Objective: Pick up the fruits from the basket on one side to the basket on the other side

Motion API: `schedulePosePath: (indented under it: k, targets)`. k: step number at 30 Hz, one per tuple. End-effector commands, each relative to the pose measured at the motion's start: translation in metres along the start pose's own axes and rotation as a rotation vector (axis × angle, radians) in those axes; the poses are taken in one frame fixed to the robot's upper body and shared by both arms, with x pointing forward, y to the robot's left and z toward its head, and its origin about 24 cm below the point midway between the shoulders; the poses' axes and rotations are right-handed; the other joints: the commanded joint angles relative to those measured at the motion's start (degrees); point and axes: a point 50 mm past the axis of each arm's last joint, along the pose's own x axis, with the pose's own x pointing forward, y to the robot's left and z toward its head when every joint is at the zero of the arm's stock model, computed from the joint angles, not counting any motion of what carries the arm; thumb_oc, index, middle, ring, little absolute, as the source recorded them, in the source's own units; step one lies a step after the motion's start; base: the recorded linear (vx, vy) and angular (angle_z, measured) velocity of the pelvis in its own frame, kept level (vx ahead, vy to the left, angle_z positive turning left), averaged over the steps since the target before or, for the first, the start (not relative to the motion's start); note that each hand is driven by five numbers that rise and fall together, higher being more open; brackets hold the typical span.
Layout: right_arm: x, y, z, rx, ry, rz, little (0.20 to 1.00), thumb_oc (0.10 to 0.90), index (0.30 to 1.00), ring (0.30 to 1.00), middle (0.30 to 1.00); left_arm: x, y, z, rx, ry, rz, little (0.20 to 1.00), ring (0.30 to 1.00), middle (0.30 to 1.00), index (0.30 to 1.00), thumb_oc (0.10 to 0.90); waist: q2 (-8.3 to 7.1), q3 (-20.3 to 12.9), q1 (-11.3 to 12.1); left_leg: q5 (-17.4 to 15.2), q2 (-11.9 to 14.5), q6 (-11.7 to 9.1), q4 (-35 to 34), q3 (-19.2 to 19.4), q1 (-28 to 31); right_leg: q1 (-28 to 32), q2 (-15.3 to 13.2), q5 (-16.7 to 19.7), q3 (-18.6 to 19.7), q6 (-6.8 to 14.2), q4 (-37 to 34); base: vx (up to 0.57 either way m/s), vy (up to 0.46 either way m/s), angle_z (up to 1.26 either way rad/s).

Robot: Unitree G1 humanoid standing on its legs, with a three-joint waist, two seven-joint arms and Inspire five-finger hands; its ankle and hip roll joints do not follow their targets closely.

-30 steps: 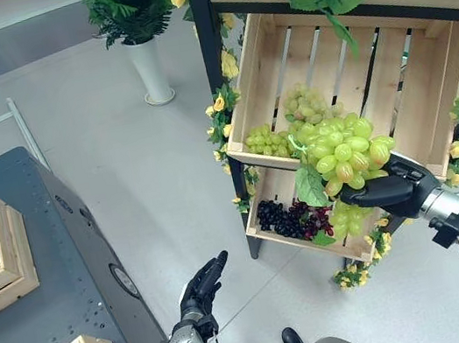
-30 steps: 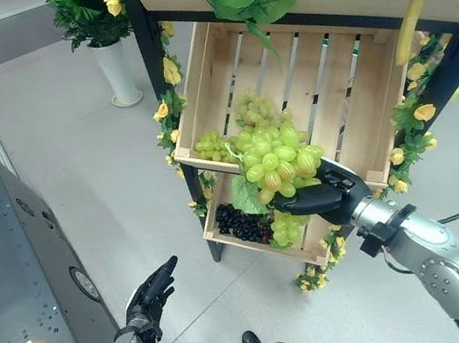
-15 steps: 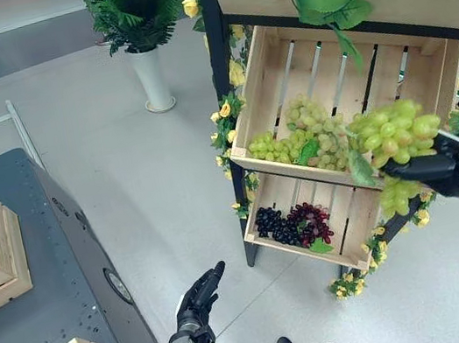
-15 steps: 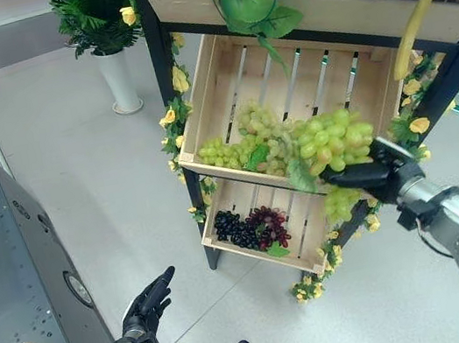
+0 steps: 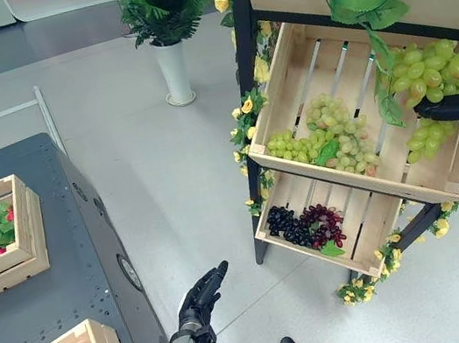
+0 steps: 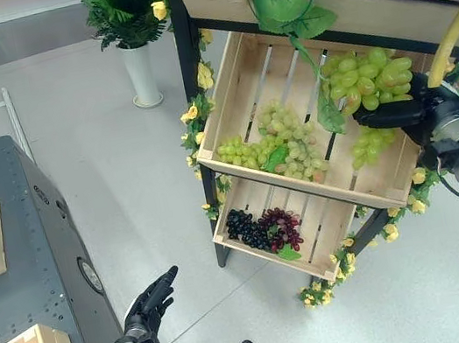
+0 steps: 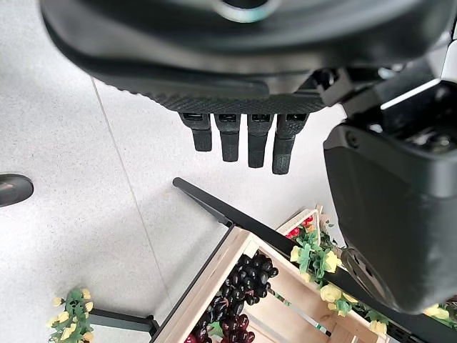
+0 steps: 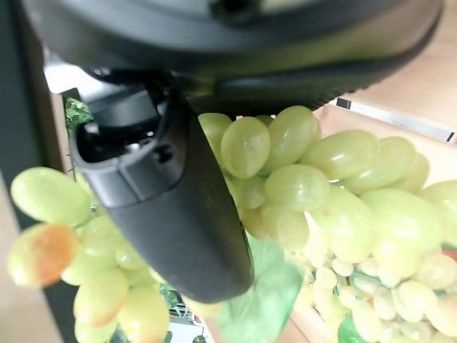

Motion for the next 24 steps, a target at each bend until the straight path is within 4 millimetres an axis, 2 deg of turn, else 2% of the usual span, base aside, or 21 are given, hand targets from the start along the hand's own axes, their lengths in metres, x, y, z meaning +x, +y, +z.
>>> schedulePosePath:
  k: [1, 8, 12, 15, 24]
  targets:
    - [0.002, -0.024, 0.093, -0.061, -0.304, -0.105, 0.3, 0.4, 0.3, 0.3, 0.3, 0.011, -0.007, 0.043, 0.094, -0.151, -0.083, 0.9, 0.9, 0.9, 0.9, 0.8, -0.85, -1.8, 2.0, -5.7, -2.5, 2.2, 0.5, -3.4, -0.6, 3.7, 2.5, -4.5, -1.3, 1.2, 0.1, 0.0, -0.001, 0.05]
    - [0.012, -0.024, 0.087, -0.06, -0.234, -0.095, 0.3, 0.4, 0.3, 0.3, 0.3, 0.012, -0.007, 0.042, 0.092, -0.143, -0.082, 0.9, 0.9, 0.9, 0.9, 0.8, -1.34, -2.2, 3.3, -5.4, -2.6, 2.0, 0.5, -3.9, -0.8, 3.7, 2.3, -4.5, -1.8, 1.0, 0.1, 0.0, 0.0, 0.01]
    - [0.019, -0.016, 0.075, -0.169, -0.161, -0.068, 0.3, 0.4, 0.3, 0.3, 0.3, 0.013, -0.006, 0.044, 0.088, -0.141, -0.072, 0.9, 0.9, 0.9, 0.9, 0.8, -1.48, -2.0, 3.7, -5.3, -2.6, 2.0, 0.5, -4.1, -0.8, 3.8, 2.2, -4.5, -2.1, 1.0, 0.1, 0.01, 0.006, 0.04]
    - [0.022, -0.013, 0.062, -0.316, -0.058, -0.044, 0.3, 0.4, 0.3, 0.3, 0.3, 0.013, -0.005, 0.044, 0.084, -0.14, -0.063, 0.9, 0.9, 0.9, 0.9, 0.8, -1.61, -1.8, 3.6, -5.2, -2.6, 2.1, 0.5, -4.1, -0.6, 4.0, 2.1, -4.6, -2.3, 0.9, 0.1, 0.0, 0.0, 0.0]
    - [0.024, -0.021, 0.05, -0.482, 0.073, -0.049, 0.3, 0.4, 0.3, 0.3, 0.3, 0.014, -0.006, 0.046, 0.074, -0.142, -0.059, 0.9, 0.9, 0.9, 0.9, 0.8, -1.58, -1.6, 3.6, -5.3, -2.7, 2.2, 0.5, -3.5, -0.2, 4.2, 2.1, -4.7, -2.2, 0.8, 0.1, 0.0, 0.0, 0.0]
